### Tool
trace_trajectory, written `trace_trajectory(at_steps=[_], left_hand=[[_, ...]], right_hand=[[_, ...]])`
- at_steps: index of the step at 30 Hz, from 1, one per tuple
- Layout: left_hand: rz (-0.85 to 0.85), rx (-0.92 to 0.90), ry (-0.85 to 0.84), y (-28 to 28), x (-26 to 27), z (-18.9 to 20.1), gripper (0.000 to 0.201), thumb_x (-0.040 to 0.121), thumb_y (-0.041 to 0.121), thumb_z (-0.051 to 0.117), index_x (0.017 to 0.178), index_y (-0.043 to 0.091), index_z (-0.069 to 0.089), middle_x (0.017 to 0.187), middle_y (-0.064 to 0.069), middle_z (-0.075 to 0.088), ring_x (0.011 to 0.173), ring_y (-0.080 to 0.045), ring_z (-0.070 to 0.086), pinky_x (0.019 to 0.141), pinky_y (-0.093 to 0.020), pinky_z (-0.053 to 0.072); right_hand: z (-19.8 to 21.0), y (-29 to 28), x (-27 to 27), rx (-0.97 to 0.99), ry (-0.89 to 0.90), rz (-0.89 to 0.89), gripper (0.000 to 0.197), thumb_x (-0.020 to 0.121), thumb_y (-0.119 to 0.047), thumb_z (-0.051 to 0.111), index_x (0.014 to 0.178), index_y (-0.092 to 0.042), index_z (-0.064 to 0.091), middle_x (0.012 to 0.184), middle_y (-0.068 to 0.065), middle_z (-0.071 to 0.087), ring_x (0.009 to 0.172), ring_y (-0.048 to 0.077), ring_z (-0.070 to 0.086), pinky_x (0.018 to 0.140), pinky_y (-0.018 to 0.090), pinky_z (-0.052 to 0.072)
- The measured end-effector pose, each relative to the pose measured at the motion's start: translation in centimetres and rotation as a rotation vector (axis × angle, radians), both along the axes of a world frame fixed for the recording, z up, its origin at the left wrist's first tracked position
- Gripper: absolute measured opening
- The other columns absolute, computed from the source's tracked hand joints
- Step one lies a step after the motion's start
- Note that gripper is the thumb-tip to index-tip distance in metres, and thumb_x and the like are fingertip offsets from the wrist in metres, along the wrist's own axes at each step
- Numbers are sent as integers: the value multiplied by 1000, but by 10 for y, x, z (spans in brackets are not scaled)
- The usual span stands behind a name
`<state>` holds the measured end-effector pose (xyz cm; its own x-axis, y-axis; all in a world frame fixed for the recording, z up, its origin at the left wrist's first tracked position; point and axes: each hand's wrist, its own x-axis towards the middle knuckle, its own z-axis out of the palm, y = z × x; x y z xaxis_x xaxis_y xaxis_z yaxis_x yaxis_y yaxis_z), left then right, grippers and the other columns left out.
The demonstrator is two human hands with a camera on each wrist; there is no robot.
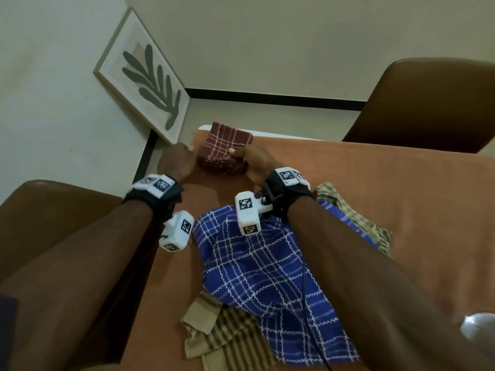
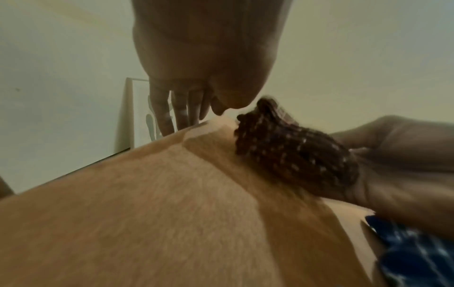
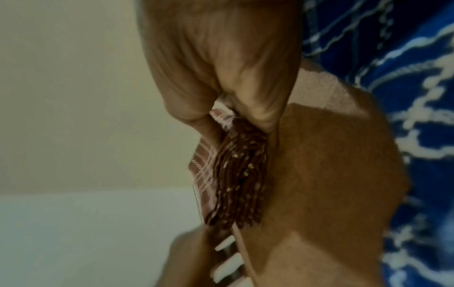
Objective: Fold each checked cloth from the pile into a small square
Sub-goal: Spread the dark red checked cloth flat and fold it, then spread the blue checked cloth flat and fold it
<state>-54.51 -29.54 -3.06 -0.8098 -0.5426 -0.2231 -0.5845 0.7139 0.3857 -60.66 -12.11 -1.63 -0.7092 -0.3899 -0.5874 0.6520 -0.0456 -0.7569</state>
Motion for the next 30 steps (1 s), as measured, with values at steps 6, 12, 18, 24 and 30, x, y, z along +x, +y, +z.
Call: trace_trajectory(at_steps=[6,12,18,24,30], left_hand=[[5,-32,44,-6,-24,1,47,94,43,61,93,-2,74,94,-25,72,88,-42,66,69,-36,47],[104,-65,170,-2,-24,7,33,83,38,78,99,9,79,96,-15,76,91,-34,70,78,-36,55],[80,-71,225,-13,-35,4,28,80,33,81,92,7,80,92,-15,76,87,-33,71,79,-35,58],[101,-100,270,-21,-52,-2,28,82,36,79,90,9,80,91,-17,75,86,-36,69,77,-40,59],[103,-83,254,-28,-58,-5,30,84,38,76,92,8,80,92,-19,75,89,-38,68,76,-41,59]], right_hand=[[16,6,-9,1107,887,309,34,102,-36,43,103,-9,62,105,14,61,94,30,60,79,36,46],[-12,32,-39,1255,930,348,25,94,-19,55,112,-3,61,124,16,49,111,33,51,85,40,46],[-21,40,-78,1066,947,290,16,82,-16,77,88,-1,76,93,18,72,87,32,67,73,30,50],[-28,31,-95,1023,1040,235,16,81,-14,78,87,0,75,94,18,71,86,31,66,70,27,43],[-23,31,-98,1067,1101,258,16,89,-9,70,94,6,70,98,20,67,91,32,65,76,38,54]])
